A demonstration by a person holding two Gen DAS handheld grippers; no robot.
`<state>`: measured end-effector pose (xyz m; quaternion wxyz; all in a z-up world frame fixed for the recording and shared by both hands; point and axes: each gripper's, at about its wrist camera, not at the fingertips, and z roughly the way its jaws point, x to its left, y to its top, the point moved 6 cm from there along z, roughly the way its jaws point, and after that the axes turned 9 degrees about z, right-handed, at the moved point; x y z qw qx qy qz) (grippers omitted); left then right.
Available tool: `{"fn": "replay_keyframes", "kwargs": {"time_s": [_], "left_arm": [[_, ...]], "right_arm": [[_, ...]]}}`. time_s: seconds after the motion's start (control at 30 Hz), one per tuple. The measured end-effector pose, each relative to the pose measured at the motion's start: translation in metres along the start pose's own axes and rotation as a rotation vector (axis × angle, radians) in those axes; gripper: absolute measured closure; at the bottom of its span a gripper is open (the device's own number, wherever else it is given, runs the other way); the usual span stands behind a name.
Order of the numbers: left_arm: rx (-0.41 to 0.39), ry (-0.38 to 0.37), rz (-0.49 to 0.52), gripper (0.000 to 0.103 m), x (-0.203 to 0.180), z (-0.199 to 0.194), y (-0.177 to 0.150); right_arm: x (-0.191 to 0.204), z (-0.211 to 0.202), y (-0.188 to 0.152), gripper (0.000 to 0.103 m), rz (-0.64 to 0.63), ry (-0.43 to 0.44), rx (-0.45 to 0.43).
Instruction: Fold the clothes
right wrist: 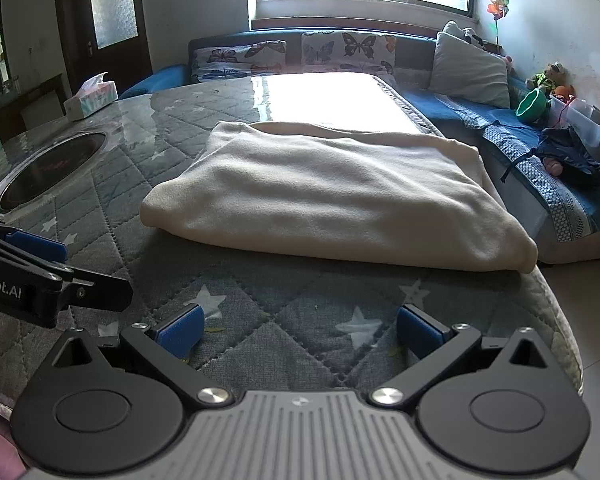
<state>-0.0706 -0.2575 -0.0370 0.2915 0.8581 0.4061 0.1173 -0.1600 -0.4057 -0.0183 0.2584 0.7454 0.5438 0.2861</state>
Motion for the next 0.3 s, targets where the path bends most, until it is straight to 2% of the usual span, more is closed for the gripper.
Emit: {"fn": "replay_keyframes", "kwargs": {"time_s": [0.3], "left_arm": [[0.002,0.009,0.005,0.000,-0.0010,0.0008,-0.0001]], "right_arm": [[-0.0004,0.0006,-0.0003,0.000,0.000,0.000,-0.002]]}}
